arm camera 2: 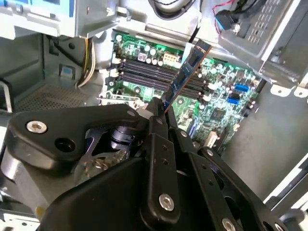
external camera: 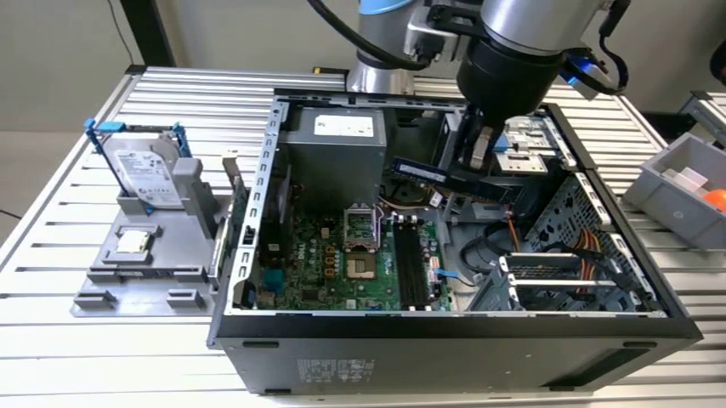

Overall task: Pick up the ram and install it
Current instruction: 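Insert the ram into the slot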

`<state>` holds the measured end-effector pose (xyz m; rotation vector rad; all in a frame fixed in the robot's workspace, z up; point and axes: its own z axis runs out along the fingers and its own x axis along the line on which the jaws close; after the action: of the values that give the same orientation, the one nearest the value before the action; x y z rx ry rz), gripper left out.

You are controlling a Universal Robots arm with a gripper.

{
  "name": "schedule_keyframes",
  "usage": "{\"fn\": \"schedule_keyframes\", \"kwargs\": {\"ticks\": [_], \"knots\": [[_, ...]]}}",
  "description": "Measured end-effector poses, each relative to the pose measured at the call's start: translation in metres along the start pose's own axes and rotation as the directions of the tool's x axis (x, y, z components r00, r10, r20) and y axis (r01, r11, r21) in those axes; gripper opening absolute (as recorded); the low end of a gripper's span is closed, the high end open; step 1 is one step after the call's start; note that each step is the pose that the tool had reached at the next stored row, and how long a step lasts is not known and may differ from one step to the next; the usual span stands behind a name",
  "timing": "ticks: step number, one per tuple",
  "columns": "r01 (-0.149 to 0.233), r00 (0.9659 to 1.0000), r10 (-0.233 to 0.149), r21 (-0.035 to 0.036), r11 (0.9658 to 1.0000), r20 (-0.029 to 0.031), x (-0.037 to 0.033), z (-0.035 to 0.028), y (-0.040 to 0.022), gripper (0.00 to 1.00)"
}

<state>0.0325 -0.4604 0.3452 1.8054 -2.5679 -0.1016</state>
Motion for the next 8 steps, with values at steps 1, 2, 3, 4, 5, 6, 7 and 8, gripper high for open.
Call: {"fn": "schedule_keyframes", "kwargs": {"ticks": [1,2,3,4,5,6,7,8], "knots": [[-0.018,0.9998,0.018,0.0007,0.9998,0.0011,0.0,0.0,0.0,0.0],[-0.036,0.9993,0.036,0.0013,0.9993,0.0019,-0.0001,0.0,0.0,0.0],[-0.055,0.9985,0.055,0.0019,0.9985,0.003,0.0,0.0001,0.0,0.0],[-0.072,0.9974,0.072,0.0025,0.9974,0.0039,0.0,0.0001,0.0,0.0],[-0.089,0.996,0.089,0.003,0.9961,0.005,0.0,0.0002,0.0,0.0],[-0.106,0.9943,0.106,0.0036,0.9943,0.0058,0.0,0.0001,0.0,0.0],[-0.124,0.9923,0.123,0.0041,0.9923,0.007,0.0,0.0003,0.0,0.0],[-0.141,0.99,0.141,0.0047,0.99,0.0079,0.0,0.0003,0.0,0.0]]}}
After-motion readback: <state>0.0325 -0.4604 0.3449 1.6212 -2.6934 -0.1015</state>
